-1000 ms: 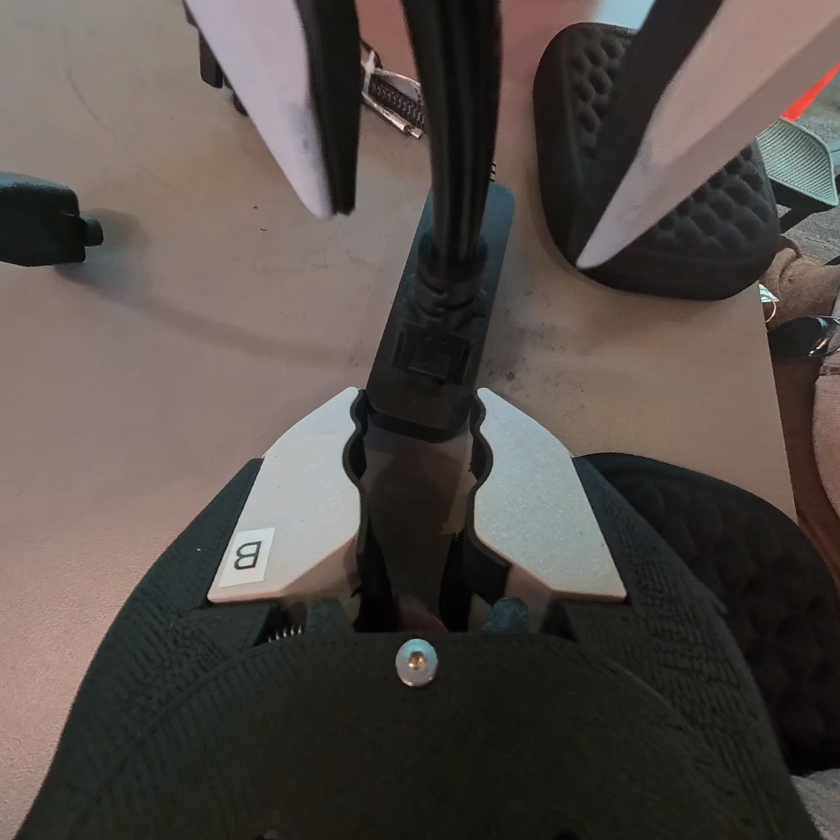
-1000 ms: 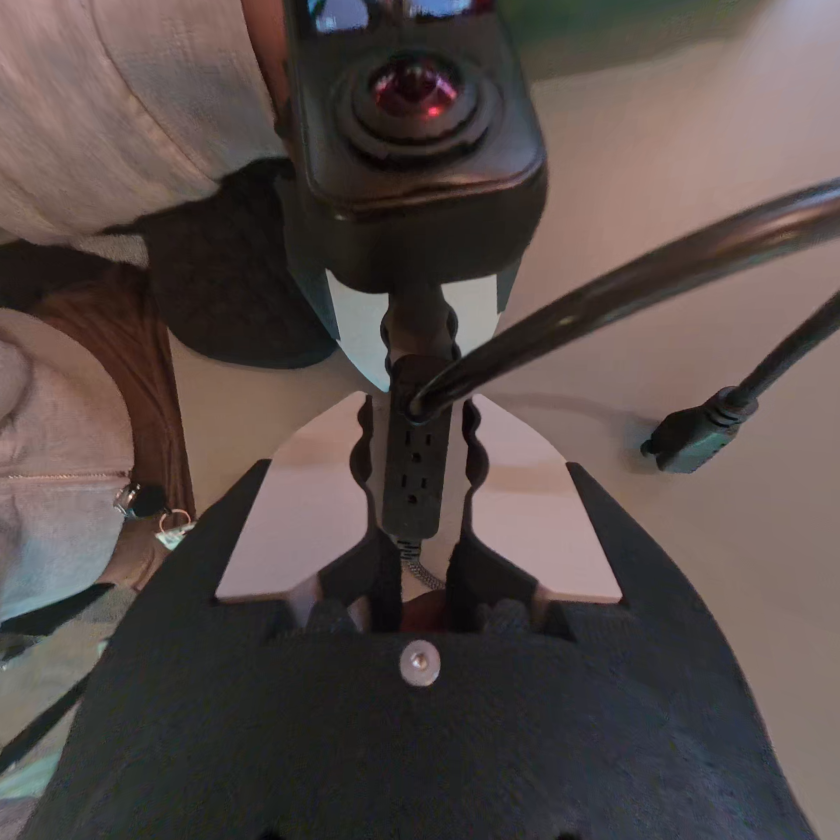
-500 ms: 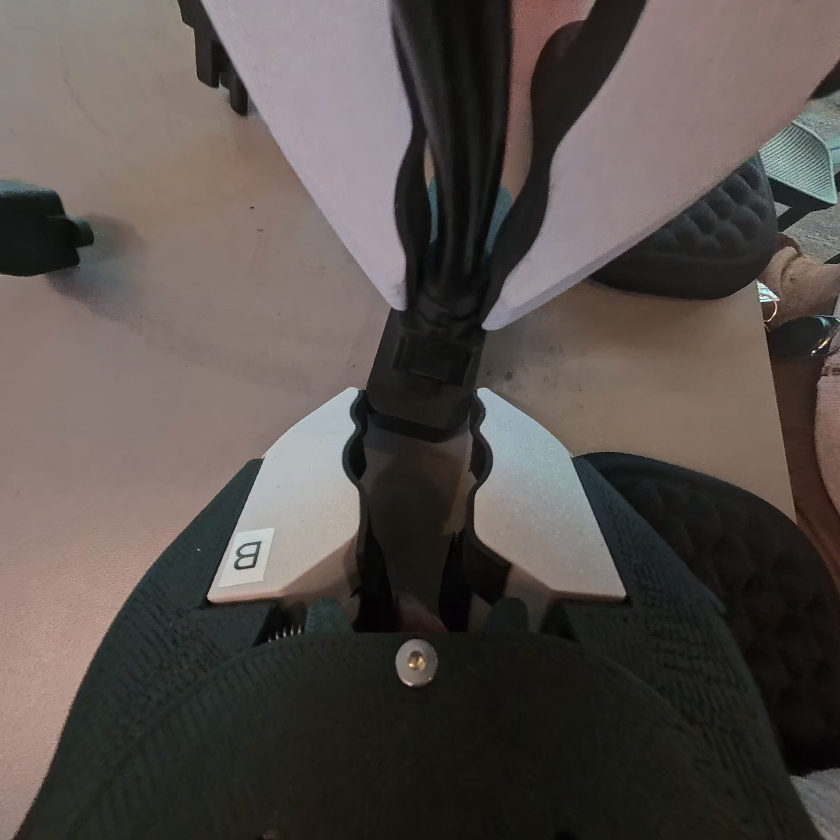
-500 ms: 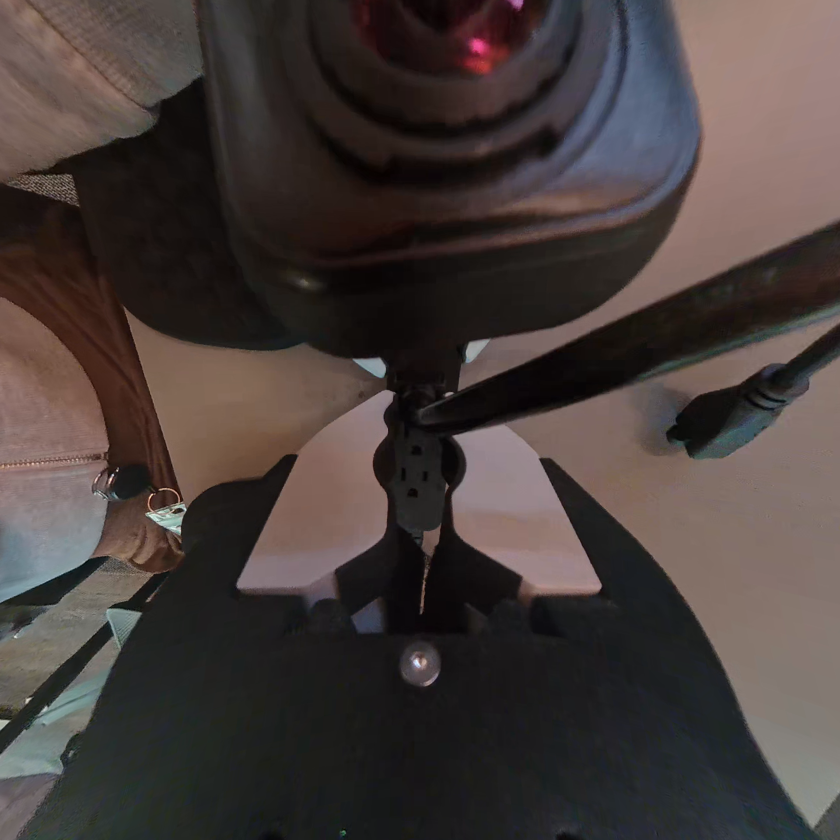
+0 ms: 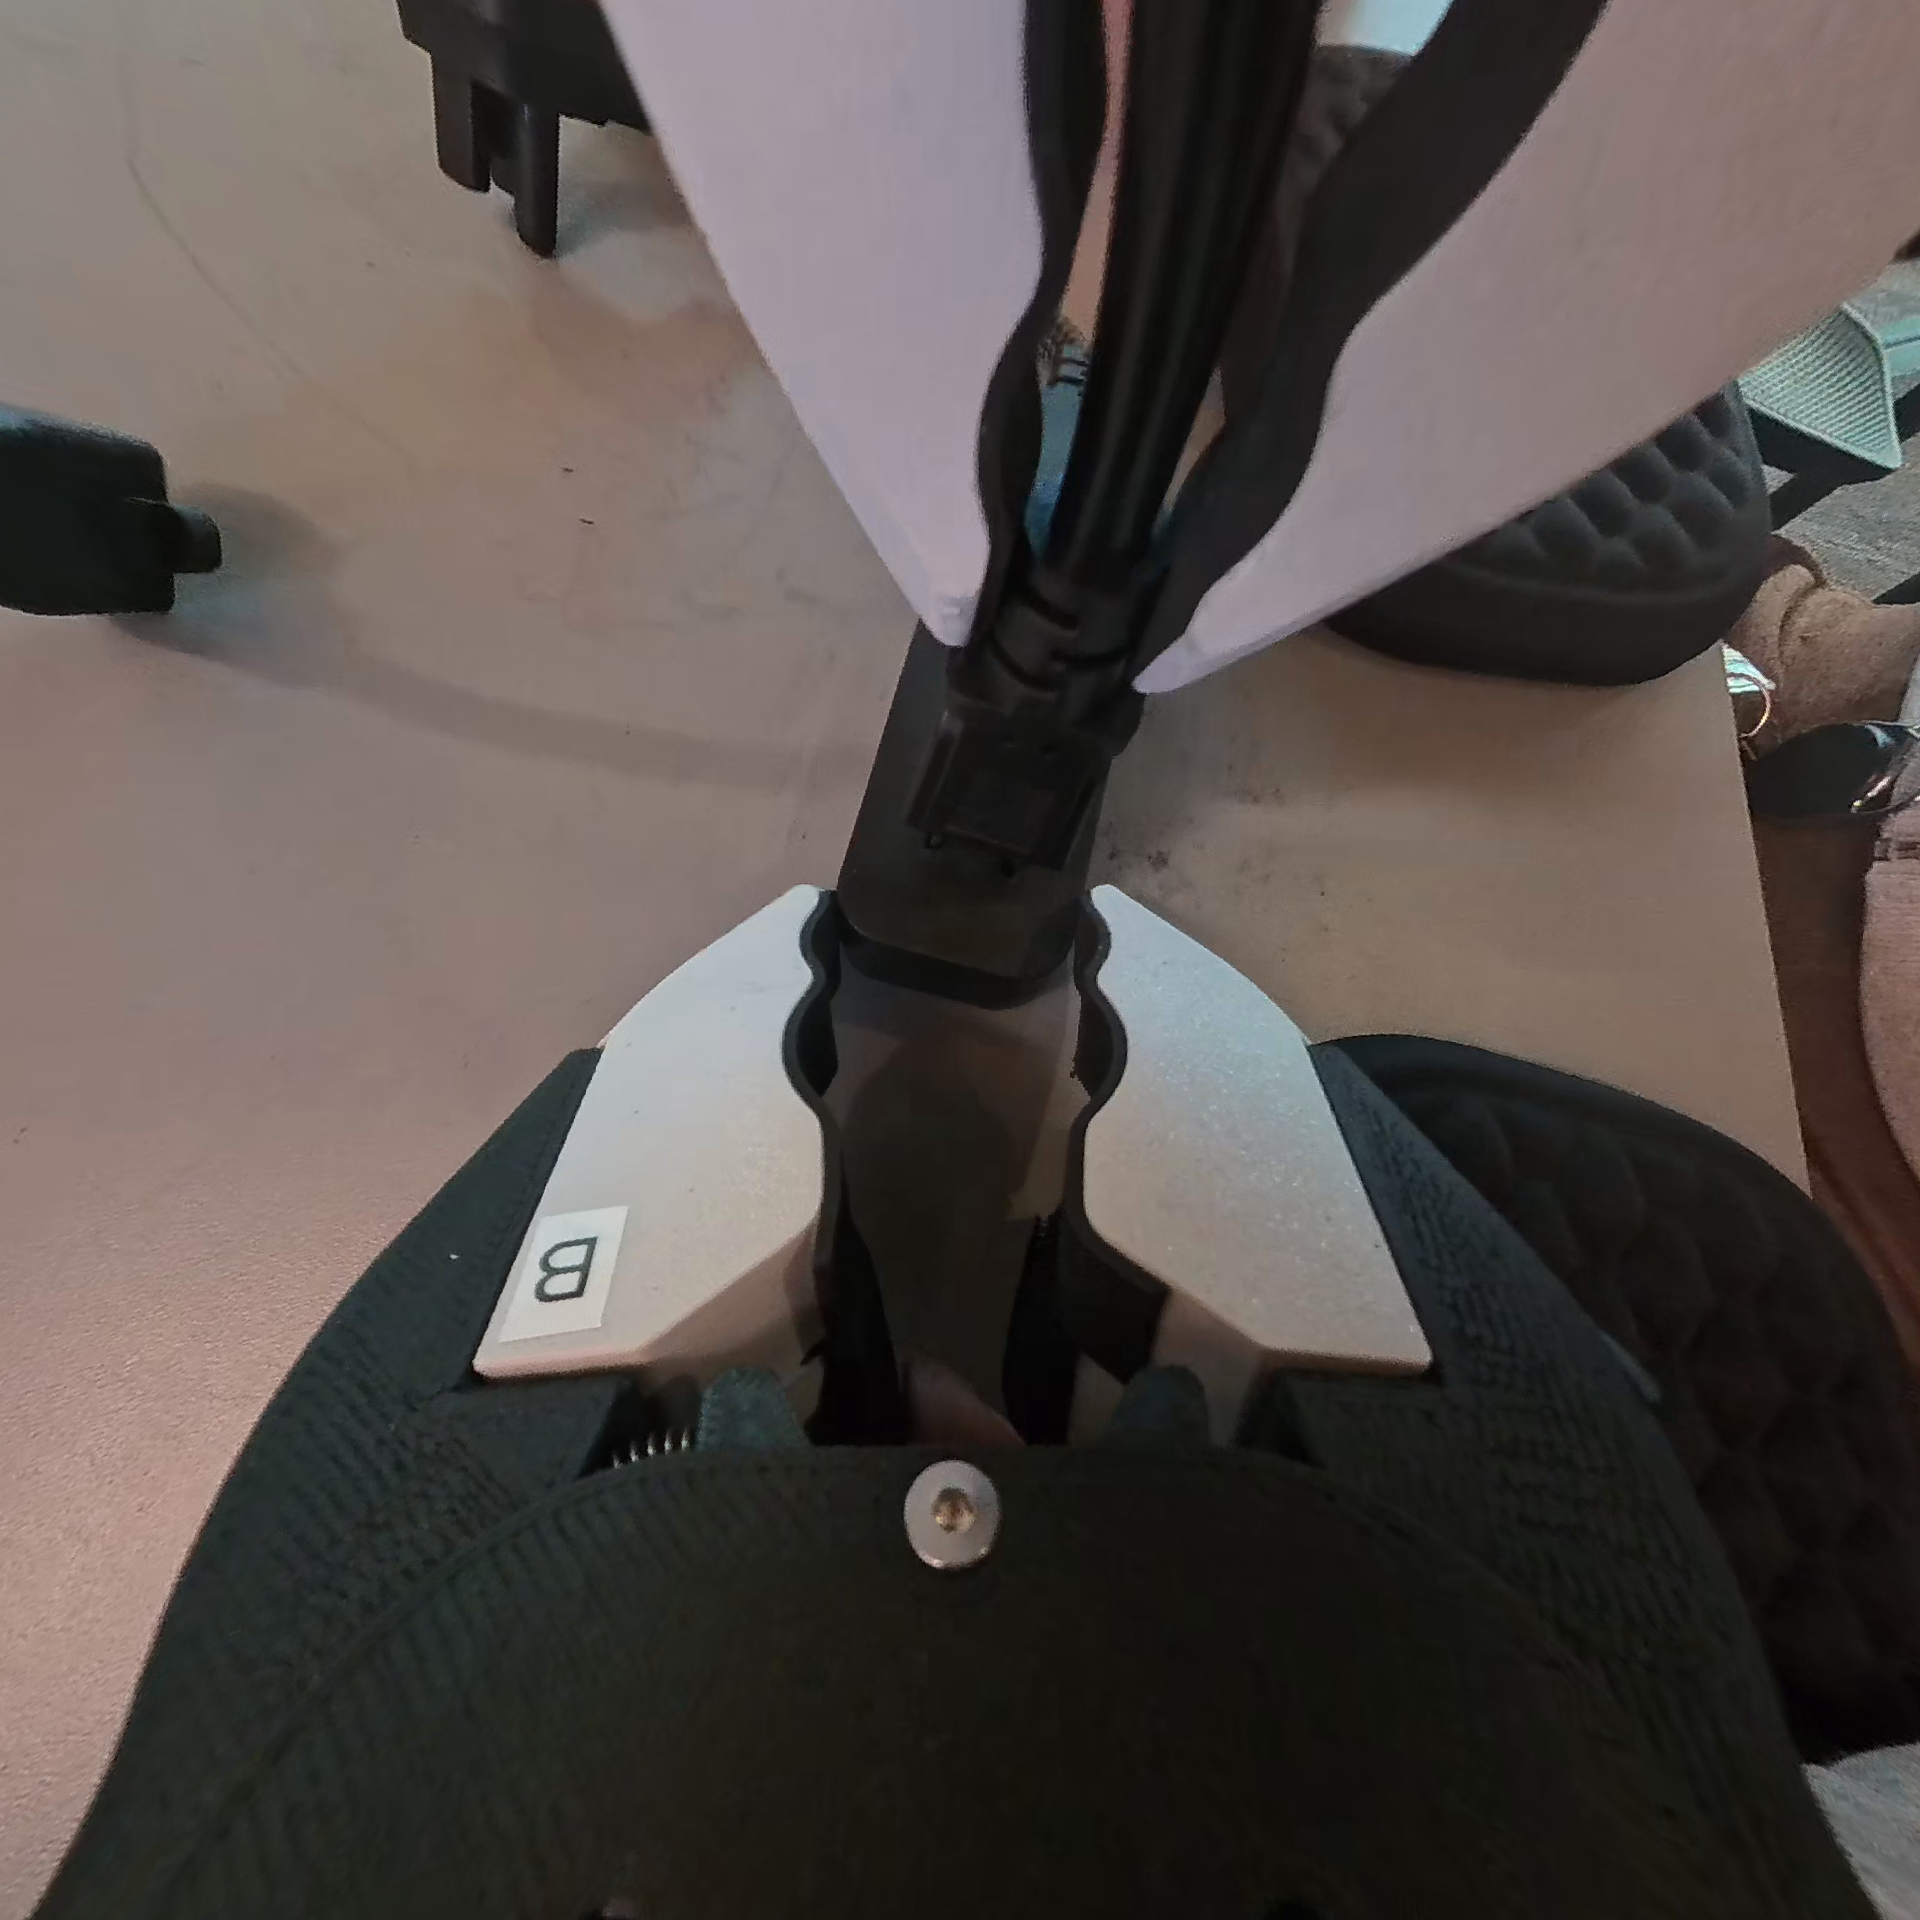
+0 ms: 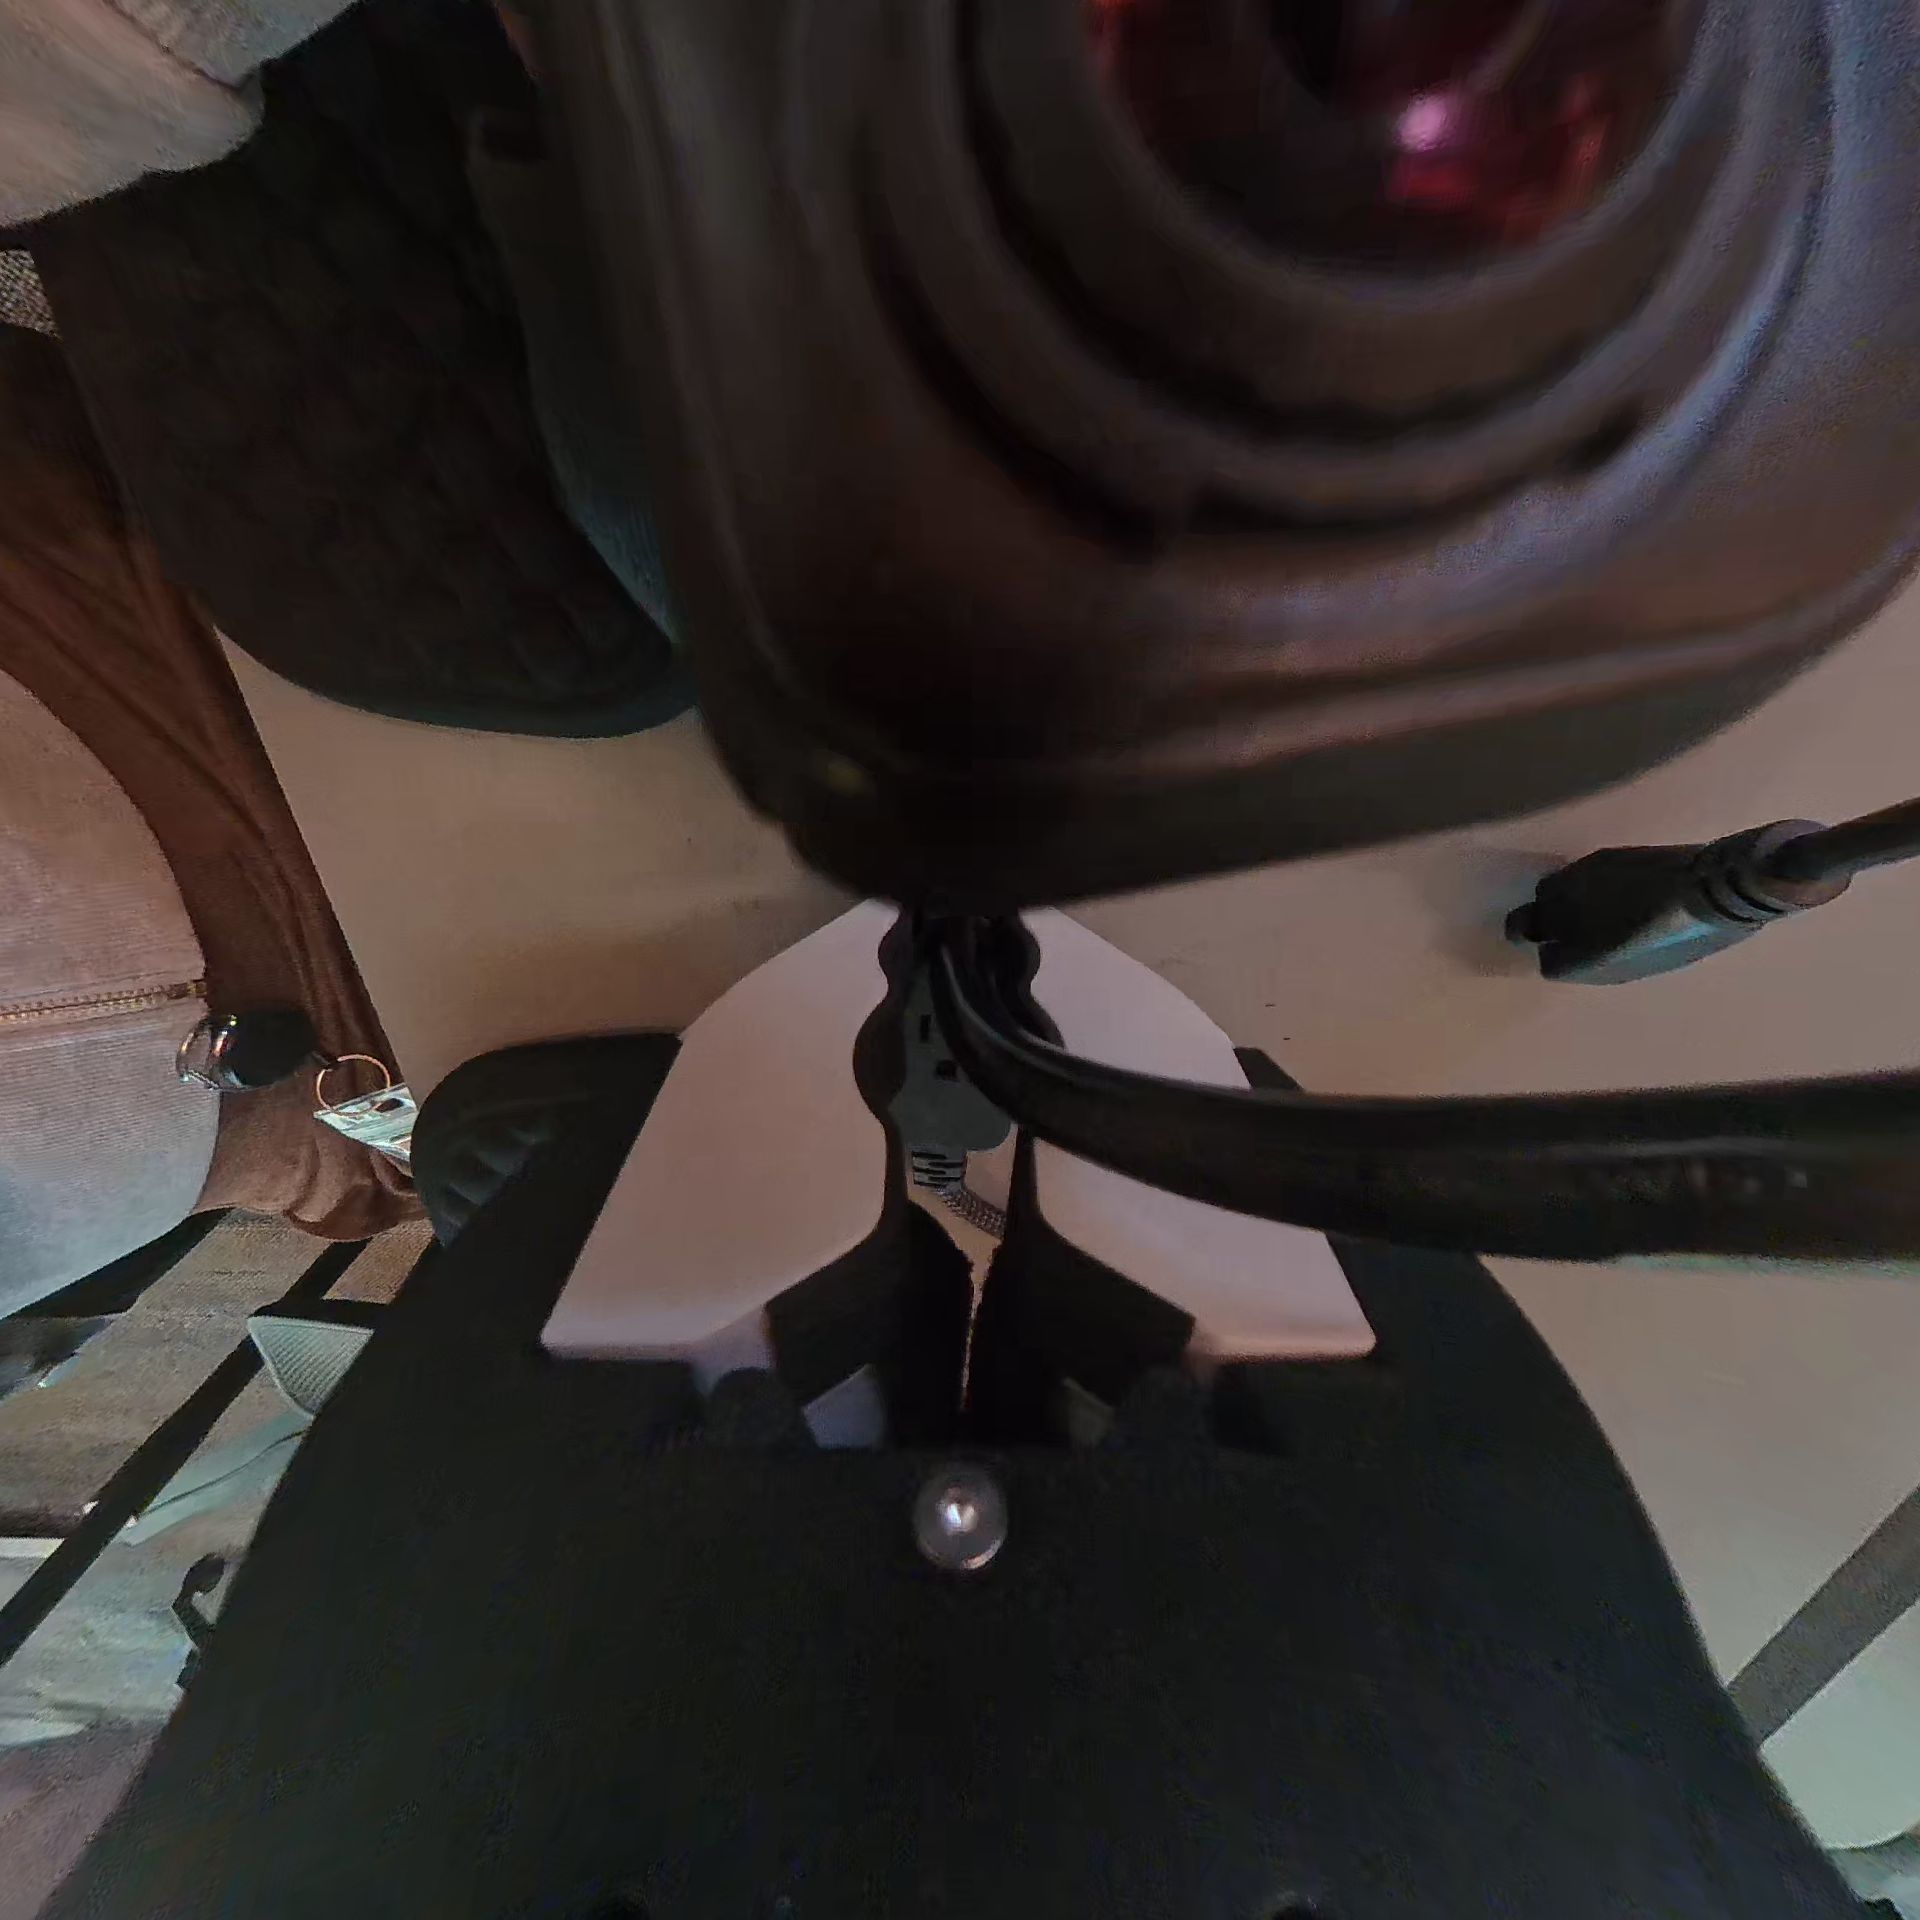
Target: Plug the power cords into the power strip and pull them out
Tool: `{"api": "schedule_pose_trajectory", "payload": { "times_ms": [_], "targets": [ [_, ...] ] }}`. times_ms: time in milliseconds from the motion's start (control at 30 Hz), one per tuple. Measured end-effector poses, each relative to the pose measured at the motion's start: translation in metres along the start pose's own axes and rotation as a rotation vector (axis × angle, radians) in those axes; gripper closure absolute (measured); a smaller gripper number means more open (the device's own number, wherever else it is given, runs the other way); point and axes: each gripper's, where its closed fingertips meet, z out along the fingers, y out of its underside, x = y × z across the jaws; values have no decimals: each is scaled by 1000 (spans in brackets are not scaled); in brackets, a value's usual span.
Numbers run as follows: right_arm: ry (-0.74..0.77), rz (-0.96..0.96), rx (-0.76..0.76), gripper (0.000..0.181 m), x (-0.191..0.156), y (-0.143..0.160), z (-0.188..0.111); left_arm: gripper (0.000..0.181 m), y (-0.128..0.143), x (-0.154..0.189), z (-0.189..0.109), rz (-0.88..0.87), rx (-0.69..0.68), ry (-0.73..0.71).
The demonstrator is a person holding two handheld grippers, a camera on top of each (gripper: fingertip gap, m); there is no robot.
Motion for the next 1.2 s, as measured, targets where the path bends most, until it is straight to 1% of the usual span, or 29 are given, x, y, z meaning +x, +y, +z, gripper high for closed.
{"api": "schedule_pose_trajectory", "payload": {
  "times_ms": [67, 200, 367, 500, 567, 667, 833, 967, 1100, 1200],
  "targets": [
    [1, -2, -6, 166, 0, -2, 0, 138, 0, 0, 0, -3, 0, 2],
    [-3, 11, -14, 166, 0, 3, 0, 137, 0, 0, 0, -1, 0, 0],
    [13, -9, -51, 165, -1, -2, 1, 137, 0, 0, 0, -3, -1, 2],
    [6, 6, -29, 166, -1, 2, 0, 138, 0, 0, 0, -4, 0, 0],
    [-6, 9, -26, 166, 0, 0, 1, 138, 0, 0, 0, -6, 0, 2],
    [20, -24, -54, 167, -1, -5, 1, 138, 0, 0, 0, -7, 0, 3],
    [-6, 10, 23, 166, -1, 1, 1, 138, 0, 0, 0, -6, 0, 2],
    [32, -7, 15, 166, -2, -5, 2, 137, 0, 0, 0, -10, 0, 8],
    [14, 21, 73, 166, -1, 1, 2, 137, 0, 1, 0, -8, 0, 4],
    [21, -1, 4, 166, -1, -4, 2, 137, 0, 1, 0, -12, -1, 9]
  ]
}}
